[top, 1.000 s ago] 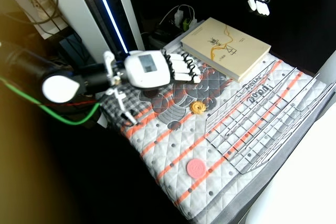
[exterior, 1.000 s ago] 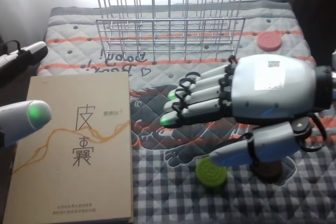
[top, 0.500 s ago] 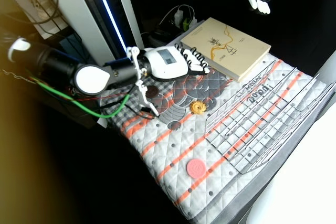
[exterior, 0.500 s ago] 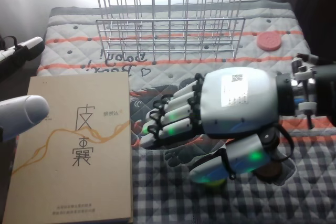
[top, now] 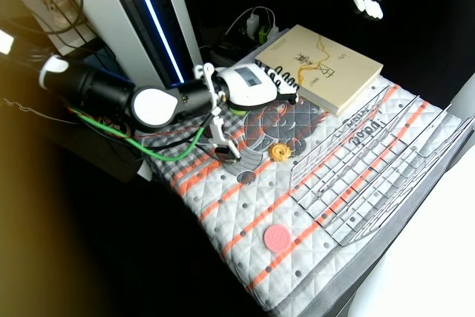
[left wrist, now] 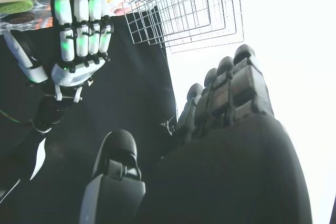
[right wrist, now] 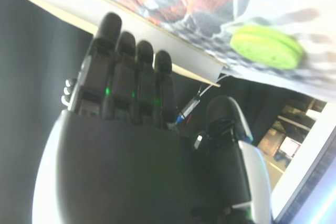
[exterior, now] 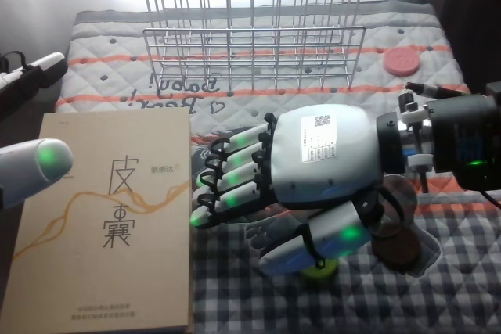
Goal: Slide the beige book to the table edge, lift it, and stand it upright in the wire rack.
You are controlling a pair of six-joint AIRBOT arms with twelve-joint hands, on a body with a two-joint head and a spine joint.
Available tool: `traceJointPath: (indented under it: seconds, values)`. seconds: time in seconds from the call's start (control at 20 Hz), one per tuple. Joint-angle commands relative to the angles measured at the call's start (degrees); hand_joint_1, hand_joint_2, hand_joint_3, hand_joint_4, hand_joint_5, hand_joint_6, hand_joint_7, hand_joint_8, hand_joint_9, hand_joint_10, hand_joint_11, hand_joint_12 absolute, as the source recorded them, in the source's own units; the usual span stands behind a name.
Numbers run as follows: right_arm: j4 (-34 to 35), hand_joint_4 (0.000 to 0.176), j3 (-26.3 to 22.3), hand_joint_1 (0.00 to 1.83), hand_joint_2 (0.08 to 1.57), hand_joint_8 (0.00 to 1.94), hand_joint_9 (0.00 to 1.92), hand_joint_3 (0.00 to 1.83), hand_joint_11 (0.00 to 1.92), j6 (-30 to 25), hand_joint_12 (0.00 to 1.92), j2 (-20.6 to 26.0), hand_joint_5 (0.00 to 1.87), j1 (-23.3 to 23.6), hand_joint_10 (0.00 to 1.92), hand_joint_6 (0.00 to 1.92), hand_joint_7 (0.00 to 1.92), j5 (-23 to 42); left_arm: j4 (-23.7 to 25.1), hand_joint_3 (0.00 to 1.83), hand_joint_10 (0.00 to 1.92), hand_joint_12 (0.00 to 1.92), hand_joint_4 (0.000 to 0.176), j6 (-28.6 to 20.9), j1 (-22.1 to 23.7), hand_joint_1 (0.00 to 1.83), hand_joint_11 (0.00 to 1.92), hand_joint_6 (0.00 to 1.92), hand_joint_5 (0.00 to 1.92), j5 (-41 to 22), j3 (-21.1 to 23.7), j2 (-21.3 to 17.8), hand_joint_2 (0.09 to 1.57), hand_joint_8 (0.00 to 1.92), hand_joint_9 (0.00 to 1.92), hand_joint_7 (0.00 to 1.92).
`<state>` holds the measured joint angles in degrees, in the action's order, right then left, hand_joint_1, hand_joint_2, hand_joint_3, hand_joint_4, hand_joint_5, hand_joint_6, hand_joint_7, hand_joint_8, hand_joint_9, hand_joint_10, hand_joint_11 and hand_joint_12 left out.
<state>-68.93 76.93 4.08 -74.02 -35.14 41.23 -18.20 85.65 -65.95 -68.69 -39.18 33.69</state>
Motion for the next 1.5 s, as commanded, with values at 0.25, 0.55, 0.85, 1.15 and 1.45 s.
traceJointPath:
  seconds: [0.25, 0.55, 0.85, 1.15, 1.45]
  values:
    - [3.3, 0.000, 1.4, 0.00, 1.36, 0.00, 0.30, 0.00, 0.17, -0.3, 0.56, -2.3, 0.32, 1.4, 0.00, 0.00, 0.35, 3.8, -0.3, 0.01, 0.00, 0.00, 0.068, -0.5, 0.3, 0.00, 0.00, 0.00, 0.00, -7.5, -0.5, 0.2, 1.20, 0.00, 0.00, 0.00]
    - [4.4, 0.000, 3.1, 0.00, 1.35, 0.00, 0.30, 0.00, 0.07, -0.3, 0.85, -4.4, 0.35, 1.6, 0.00, 0.00, 0.36, 3.8, -0.3, 0.01, 0.00, 0.00, 0.074, -0.7, 0.3, 0.00, 0.00, 0.00, 0.00, -7.7, -0.6, 0.3, 1.20, 0.00, 0.00, 0.00]
    - [4.7, 0.000, 5.2, 0.00, 1.36, 0.00, 0.30, 0.00, 0.02, -0.3, 0.84, -6.5, 0.35, 2.2, 0.01, 0.00, 0.37, 3.8, -0.3, 0.02, 0.00, 0.00, 0.073, -1.3, 0.3, 0.00, 0.00, 0.00, 0.00, -8.0, -0.8, 0.5, 1.22, 0.00, 0.00, 0.00]
    - [5.0, 0.000, 6.9, 0.00, 1.35, 0.01, 0.33, 0.00, 0.02, -0.3, 0.82, -8.3, 0.35, 2.5, 0.01, 0.00, 0.38, 3.4, -0.3, 0.02, 0.00, 0.00, 0.079, -1.8, 0.3, 0.00, 0.00, 0.00, 0.00, -8.4, -1.1, 0.9, 1.23, 0.00, 0.00, 0.00]
    - [5.3, 0.000, 8.3, 0.00, 1.35, 0.01, 0.35, 0.00, 0.05, -0.3, 0.83, -9.8, 0.37, 2.6, 0.01, 0.01, 0.40, 3.3, -0.3, 0.01, 0.00, 0.00, 0.092, -2.0, 0.3, 0.00, 0.00, 0.00, 0.00, -8.6, -1.4, 1.1, 1.23, 0.00, 0.00, 0.00]
